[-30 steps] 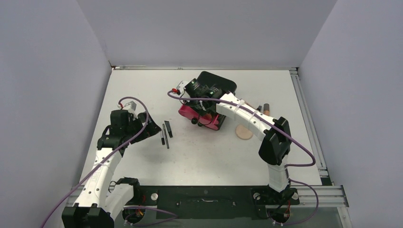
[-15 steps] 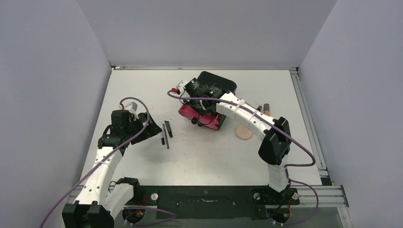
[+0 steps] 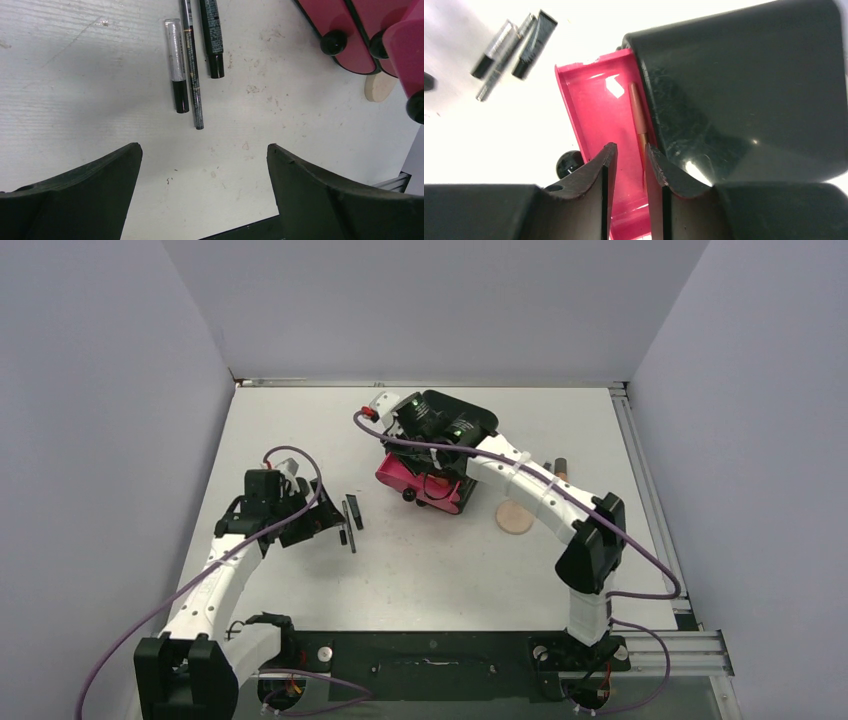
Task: Organize the makeup
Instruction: Place the makeup brush in the drawer, then pick up the lipstick at the center of the board.
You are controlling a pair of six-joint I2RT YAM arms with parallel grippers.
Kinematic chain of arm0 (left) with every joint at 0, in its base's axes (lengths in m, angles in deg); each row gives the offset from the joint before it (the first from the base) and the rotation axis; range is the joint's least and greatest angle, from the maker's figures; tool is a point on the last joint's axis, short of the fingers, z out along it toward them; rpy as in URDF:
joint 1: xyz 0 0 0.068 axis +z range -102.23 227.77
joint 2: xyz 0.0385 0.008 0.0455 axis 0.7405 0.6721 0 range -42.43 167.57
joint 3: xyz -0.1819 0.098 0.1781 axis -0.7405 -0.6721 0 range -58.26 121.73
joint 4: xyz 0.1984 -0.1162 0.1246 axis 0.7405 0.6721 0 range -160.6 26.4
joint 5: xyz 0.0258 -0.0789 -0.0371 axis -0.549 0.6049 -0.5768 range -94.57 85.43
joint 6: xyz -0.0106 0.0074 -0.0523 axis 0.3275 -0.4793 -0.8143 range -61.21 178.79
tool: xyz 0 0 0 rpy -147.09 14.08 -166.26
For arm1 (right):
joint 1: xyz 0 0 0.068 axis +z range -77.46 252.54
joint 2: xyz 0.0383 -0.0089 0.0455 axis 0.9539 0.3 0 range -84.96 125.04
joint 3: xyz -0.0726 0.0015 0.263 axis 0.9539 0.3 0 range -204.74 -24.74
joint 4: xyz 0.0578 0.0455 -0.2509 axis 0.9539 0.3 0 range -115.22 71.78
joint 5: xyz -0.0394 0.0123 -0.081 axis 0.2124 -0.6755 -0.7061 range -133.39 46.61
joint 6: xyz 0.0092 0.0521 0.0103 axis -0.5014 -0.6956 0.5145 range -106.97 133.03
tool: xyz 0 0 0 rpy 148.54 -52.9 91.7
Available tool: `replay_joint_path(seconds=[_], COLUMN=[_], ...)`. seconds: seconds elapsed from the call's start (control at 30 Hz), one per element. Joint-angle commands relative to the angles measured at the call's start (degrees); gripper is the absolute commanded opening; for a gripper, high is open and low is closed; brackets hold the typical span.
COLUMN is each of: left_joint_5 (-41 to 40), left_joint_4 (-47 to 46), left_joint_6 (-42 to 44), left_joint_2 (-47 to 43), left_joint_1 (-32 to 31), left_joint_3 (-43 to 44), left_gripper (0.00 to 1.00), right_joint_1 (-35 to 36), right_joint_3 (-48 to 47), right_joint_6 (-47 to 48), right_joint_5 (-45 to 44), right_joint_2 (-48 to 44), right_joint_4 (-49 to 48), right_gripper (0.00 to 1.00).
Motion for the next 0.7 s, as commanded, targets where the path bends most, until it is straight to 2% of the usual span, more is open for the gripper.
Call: replay_joint_path(seconds=[0.0, 0.07, 0.17, 0.23, 0.33, 0.4, 0.5, 0.57, 0.67], left_joint_5=[-0.8, -1.0, -1.4, -1.8, -2.1, -1.5, -1.5, -1.3, -1.8], left_joint_4=[-0.4, -0.1, 0.0, 0.0, 0.0, 0.0, 0.8, 0.5, 0.7], left_joint_6=[1.1, 1.1, 1.2, 1.1, 1.0, 0.9, 1.3, 0.7, -1.2], left_joint_2=[2.4, 3.0, 3.1, 3.1, 3.1, 3.2, 2.9, 2.0, 0.8], left_joint_1=[-0.3, -0.5, -0.8, -1.1, -1.4, -1.4, -0.5, 1.1, 2.6], left_joint_3=[1.1, 1.3, 1.3, 1.2, 1.2, 1.4, 2.8, 3.0, 3.3], left_gripper=[0.92, 0.92, 0.91, 0.91, 0.91, 0.92, 0.97, 0.96, 0.96], right_joint_1=[0.3, 0.1, -0.1, -0.3, -1.4, -2.6, -4.2, -5.1, -5.4], right_joint_3=[2.6, 5.9, 12.1, 17.4, 23.8, 27.5, 31.7, 33.3, 34.4], right_joint_6=[-6.4, -10.5, -15.7, -18.1, -22.8, -26.2, -32.1, -35.0, -40.3], right_joint_5=[-1.8, -4.3, -6.9, -8.4, -10.2, -10.6, -12.7, -13.8, -18.7], right_joint_2=[-10.5, -13.9, -20.0, -24.5, -30.5, -33.9, -37.8, -39.1, -40.5], right_joint_4=[-9.5, -13.0, -19.2, -23.4, -28.5, -31.0, -33.0, -33.4, -33.0], right_gripper=[0.25, 0.27, 0.36, 0.53, 0.67, 0.71, 0.98, 0.92, 0.9])
